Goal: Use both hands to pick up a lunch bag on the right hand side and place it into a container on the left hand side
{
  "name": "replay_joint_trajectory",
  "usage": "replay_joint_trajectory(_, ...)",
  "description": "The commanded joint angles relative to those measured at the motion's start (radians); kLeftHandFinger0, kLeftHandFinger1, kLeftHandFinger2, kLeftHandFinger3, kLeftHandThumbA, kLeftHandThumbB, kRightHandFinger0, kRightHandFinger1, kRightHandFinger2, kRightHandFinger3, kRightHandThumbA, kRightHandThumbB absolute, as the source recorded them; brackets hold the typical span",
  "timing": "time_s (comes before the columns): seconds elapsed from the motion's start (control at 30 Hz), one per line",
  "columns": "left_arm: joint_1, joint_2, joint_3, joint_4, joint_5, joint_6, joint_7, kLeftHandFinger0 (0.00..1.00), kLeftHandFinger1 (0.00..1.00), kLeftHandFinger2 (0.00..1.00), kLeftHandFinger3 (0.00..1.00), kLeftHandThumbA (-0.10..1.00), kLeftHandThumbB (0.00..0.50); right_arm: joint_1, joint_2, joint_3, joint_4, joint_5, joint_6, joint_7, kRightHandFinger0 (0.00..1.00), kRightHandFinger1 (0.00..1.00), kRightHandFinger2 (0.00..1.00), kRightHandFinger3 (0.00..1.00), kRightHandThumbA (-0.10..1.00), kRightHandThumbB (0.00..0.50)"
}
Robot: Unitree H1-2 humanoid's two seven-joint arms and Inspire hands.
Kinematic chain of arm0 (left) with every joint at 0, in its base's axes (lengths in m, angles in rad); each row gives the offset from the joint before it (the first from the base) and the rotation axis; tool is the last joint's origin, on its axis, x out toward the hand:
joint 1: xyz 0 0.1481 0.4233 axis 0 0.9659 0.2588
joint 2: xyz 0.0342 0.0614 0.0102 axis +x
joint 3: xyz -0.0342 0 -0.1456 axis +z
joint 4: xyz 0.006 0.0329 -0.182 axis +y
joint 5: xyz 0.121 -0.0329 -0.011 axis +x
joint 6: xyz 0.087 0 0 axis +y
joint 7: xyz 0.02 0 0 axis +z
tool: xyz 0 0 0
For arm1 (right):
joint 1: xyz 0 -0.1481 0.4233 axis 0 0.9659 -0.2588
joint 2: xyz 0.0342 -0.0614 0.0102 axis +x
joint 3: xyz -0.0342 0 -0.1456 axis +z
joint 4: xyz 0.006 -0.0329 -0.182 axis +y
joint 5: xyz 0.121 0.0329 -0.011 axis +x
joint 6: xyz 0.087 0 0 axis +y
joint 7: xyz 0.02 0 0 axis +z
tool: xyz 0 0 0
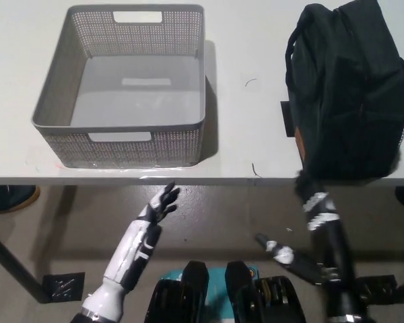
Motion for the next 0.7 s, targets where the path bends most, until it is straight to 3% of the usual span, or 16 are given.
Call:
replay_joint_trajectory(0.0,-0.036,-0.002,-0.037,-0.117,-0.021,0.031,-0.058,1.00,1.00,1.00,1.00,1.00,0.242,0.030,-0.029,-0.047,-0.155,0.007,-0.076,-0.016,1.00,1.00,1.00,1.00,1.00,0.117)
replay_joint_trajectory(0.07,-0.056,-0.011,-0.046,-0.146,-0.022,0.054,-0.058,1.00,1.00,1.00,1.00,1.00,0.247,0.035,-0.038,-0.064,-0.200,0.011,-0.082,-0.019,1.00,1.00,1.00,1.00,1.00,0.119)
replay_joint_trajectory(0.23,-0.133,-0.043,-0.058,-0.191,-0.029,0.083,-0.064,1.00,1.00,1.00,1.00,1.00,0.236,0.041,-0.047,-0.092,-0.334,0.018,-0.039,-0.025,1.00,1.00,1.00,1.00,1.00,0.183)
replay_joint_trajectory(0.3,-0.188,-0.065,-0.060,-0.201,-0.026,0.092,-0.061,1.00,1.00,1.00,1.00,1.00,0.261,0.033,-0.044,-0.110,-0.390,0.017,-0.038,-0.036,1.00,1.00,1.00,1.00,1.00,0.173)
replay_joint_trajectory(0.4,-0.240,-0.089,-0.056,-0.207,-0.012,0.122,-0.052,1.00,1.00,1.00,1.00,1.00,0.258,0.015,-0.047,-0.132,-0.427,0.016,-0.037,-0.044,1.00,1.00,1.00,1.00,1.00,0.148)
replay_joint_trajectory(0.5,-0.327,-0.121,-0.034,-0.168,0.013,0.128,-0.023,1.00,1.00,1.00,1.00,1.00,0.251,-0.033,-0.076,-0.171,-0.429,0.033,-0.040,-0.050,1.00,1.00,1.00,1.00,1.00,0.158)
replay_joint_trajectory(0.53,-0.359,-0.132,-0.020,-0.145,0.023,0.136,-0.007,1.00,1.00,1.00,1.00,1.00,0.270,-0.045,-0.083,-0.192,-0.427,0.032,-0.026,-0.057,1.00,1.00,1.00,1.00,1.00,0.159)
replay_joint_trajectory(0.67,-0.465,-0.168,0.026,-0.057,0.048,0.143,0.036,1.00,1.00,1.00,1.00,1.00,0.260,-0.110,-0.107,-0.258,-0.377,0.084,0.019,-0.084,1.00,1.00,1.00,1.00,1.00,0.218)
